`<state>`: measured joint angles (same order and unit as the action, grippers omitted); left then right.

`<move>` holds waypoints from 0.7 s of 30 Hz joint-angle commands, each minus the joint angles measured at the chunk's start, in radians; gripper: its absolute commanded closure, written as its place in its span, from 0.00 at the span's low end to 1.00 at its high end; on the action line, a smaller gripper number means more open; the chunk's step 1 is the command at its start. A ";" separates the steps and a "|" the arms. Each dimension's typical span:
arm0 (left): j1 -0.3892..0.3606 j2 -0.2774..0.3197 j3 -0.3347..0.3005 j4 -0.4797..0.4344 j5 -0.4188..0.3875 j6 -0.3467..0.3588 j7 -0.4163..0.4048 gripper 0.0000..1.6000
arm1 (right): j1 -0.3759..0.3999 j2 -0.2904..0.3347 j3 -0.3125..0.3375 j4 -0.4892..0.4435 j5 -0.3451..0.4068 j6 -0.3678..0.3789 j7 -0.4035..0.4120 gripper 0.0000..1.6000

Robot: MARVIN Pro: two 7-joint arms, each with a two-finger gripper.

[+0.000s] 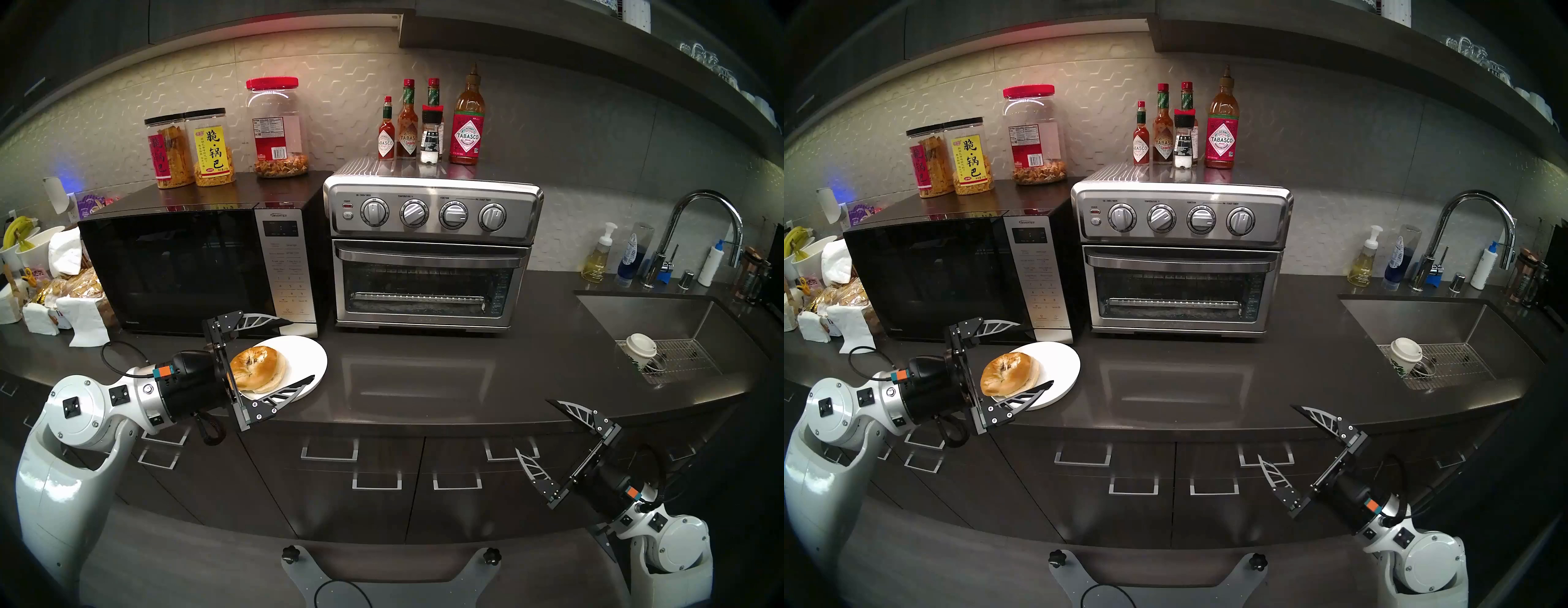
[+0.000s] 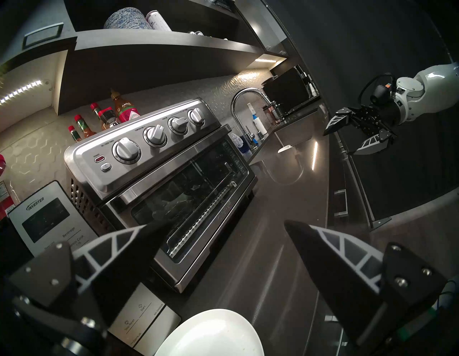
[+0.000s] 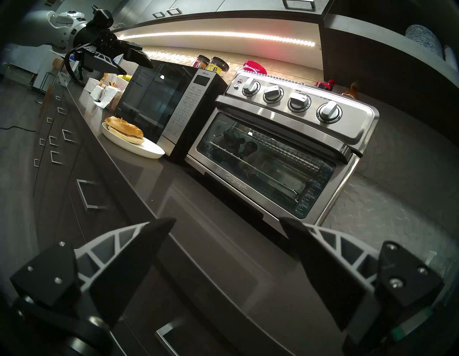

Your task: Open the oven and place the bagel inside on the rack

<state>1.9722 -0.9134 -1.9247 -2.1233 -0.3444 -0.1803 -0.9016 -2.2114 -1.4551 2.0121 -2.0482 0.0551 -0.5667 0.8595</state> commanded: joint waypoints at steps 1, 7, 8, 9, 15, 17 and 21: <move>-0.001 0.001 -0.002 -0.008 -0.001 0.000 -0.001 0.00 | 0.001 0.000 0.000 -0.014 0.005 -0.001 0.000 0.00; -0.001 0.001 -0.003 -0.008 -0.001 0.000 -0.002 0.00 | 0.006 0.014 -0.002 -0.014 0.007 0.008 0.012 0.00; -0.001 0.001 -0.003 -0.008 -0.001 0.000 -0.002 0.00 | 0.009 0.019 -0.004 -0.010 0.015 0.005 0.018 0.00; -0.002 0.001 -0.003 -0.008 0.000 0.000 -0.002 0.00 | 0.008 0.018 -0.005 -0.010 0.020 0.017 0.018 0.00; -0.002 0.000 -0.003 -0.008 0.000 0.000 -0.002 0.00 | 0.014 0.017 -0.006 0.000 0.028 -0.001 0.024 0.00; -0.002 0.000 -0.003 -0.008 0.000 0.000 -0.003 0.00 | 0.017 0.011 -0.006 0.006 0.032 -0.012 0.023 0.00; -0.003 -0.001 -0.001 -0.004 0.000 0.000 -0.002 0.00 | 0.104 0.016 -0.127 -0.085 0.030 0.008 0.010 0.00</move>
<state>1.9715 -0.9156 -1.9247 -2.1222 -0.3436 -0.1796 -0.9031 -2.2037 -1.4390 2.0080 -2.0373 0.0657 -0.5636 0.8893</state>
